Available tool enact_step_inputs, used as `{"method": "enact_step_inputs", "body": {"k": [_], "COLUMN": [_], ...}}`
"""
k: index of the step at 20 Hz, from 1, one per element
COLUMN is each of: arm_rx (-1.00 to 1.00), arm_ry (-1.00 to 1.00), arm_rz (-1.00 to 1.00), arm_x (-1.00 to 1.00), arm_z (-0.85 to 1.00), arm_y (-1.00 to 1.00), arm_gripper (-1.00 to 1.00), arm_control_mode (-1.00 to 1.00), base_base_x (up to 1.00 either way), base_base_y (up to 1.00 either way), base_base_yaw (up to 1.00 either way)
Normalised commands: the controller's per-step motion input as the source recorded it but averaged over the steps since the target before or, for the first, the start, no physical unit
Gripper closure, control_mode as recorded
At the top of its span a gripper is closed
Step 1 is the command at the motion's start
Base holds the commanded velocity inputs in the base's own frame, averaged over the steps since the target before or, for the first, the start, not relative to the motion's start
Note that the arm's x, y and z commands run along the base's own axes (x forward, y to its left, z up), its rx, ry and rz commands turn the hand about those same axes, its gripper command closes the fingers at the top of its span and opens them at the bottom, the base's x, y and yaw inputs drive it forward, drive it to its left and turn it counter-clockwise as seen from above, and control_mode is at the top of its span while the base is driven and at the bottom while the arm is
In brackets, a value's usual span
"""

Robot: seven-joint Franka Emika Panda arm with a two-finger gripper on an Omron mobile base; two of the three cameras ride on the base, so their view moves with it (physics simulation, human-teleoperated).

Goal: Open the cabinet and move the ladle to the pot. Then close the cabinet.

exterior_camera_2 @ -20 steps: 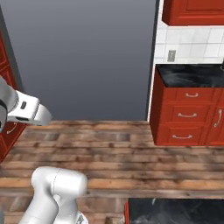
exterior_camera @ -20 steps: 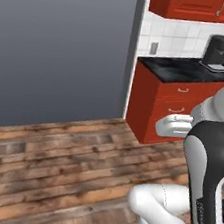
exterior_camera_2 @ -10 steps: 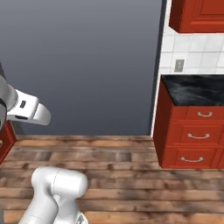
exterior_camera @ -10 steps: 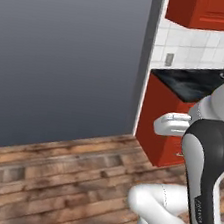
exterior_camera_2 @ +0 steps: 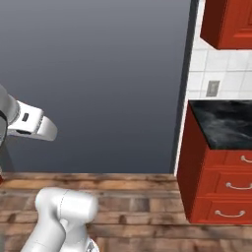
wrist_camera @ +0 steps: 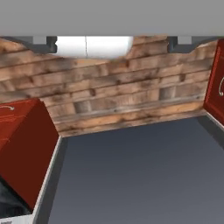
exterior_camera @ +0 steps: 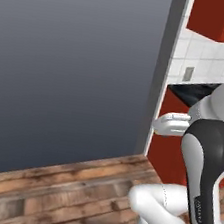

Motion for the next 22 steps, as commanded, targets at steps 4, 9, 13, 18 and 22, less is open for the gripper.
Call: {"method": "enact_step_inputs", "body": {"k": [4, 9, 13, 18, 22], "arm_rx": [0.00, 0.00, 0.00, 0.00, 0.00], "arm_ry": [0.00, 0.00, 0.00, 0.00, 0.00], "arm_rz": [0.00, 0.00, 0.00, 0.00, 0.00], "arm_x": [0.00, 0.00, 0.00, 0.00, 0.00], "arm_z": [0.00, 0.00, 0.00, 0.00, 0.00], "arm_y": [0.00, 0.00, 0.00, 0.00, 0.00], "arm_gripper": [-1.00, -1.00, -1.00, -1.00, -1.00], "arm_control_mode": [1.00, 1.00, 1.00, 1.00, 1.00], "base_base_x": [1.00, 0.85, 0.61, 0.33, 0.09], "base_base_y": [-0.41, -0.84, -1.00, -1.00, -1.00], "base_base_yaw": [0.00, 0.00, 0.00, 0.01, 0.01]}}
